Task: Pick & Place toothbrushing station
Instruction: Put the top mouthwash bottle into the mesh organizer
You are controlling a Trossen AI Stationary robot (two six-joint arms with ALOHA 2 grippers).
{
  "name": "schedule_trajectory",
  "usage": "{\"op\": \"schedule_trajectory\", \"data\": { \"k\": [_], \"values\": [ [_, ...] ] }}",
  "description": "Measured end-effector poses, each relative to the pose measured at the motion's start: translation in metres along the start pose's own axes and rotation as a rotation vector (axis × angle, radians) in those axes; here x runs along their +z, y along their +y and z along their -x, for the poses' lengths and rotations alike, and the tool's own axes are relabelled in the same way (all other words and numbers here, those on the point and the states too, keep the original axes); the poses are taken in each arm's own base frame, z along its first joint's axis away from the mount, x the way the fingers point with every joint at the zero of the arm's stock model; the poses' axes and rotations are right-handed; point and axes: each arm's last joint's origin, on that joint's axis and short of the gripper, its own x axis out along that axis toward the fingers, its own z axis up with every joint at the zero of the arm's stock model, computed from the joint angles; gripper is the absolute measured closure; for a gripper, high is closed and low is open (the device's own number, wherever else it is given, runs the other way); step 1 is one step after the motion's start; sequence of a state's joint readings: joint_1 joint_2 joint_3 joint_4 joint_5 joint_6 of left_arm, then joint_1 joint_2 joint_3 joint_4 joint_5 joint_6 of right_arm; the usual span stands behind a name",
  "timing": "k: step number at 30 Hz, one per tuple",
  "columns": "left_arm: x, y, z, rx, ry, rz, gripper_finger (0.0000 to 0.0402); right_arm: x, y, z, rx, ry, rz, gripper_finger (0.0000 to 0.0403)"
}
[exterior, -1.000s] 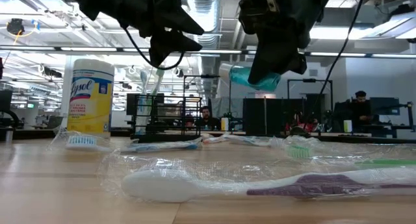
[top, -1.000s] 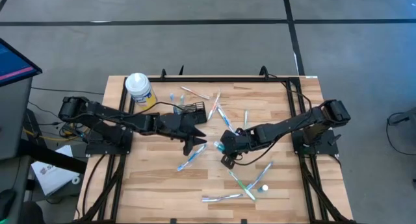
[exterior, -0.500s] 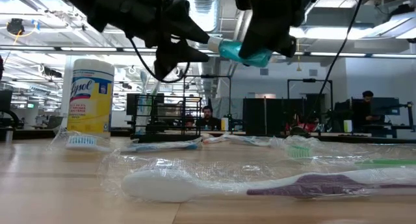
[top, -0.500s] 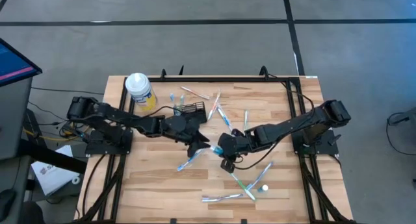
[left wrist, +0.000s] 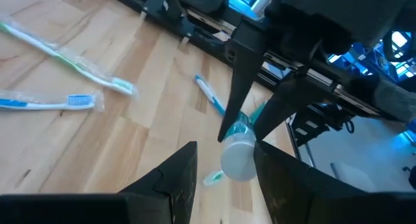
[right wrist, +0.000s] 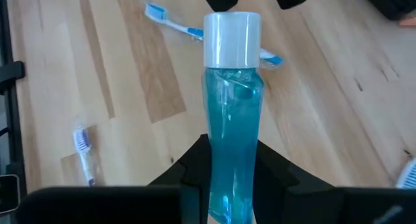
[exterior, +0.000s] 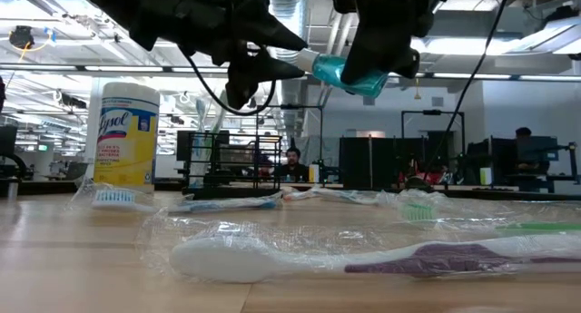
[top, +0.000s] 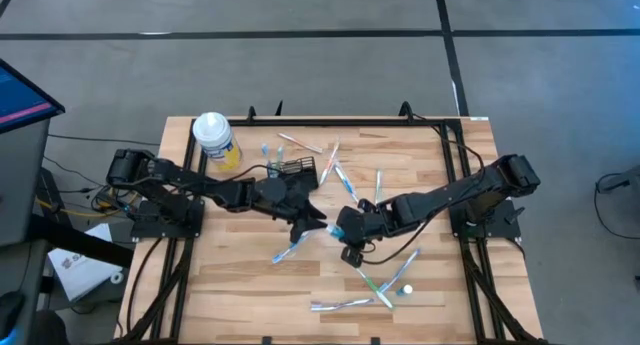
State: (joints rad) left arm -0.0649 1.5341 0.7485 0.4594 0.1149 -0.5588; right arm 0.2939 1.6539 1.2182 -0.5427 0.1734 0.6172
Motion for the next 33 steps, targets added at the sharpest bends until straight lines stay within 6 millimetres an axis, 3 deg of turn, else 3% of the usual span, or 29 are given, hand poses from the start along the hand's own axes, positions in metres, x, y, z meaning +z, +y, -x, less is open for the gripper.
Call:
{"op": "schedule_trajectory", "data": {
  "k": [26, 33],
  "values": [
    [0.0017, -0.0007, 0.0004, -0.040, 0.010, 0.001, 0.0251, 0.0004, 0.0000, -0.0003, -0.006, -0.007, -0.004, 0.0337],
    [0.0012, -0.0008, 0.0004, -0.047, 0.019, 0.000, 0.0225, 0.0005, 0.0001, -0.0003, -0.005, -0.009, -0.004, 0.0337]
  ]
}}
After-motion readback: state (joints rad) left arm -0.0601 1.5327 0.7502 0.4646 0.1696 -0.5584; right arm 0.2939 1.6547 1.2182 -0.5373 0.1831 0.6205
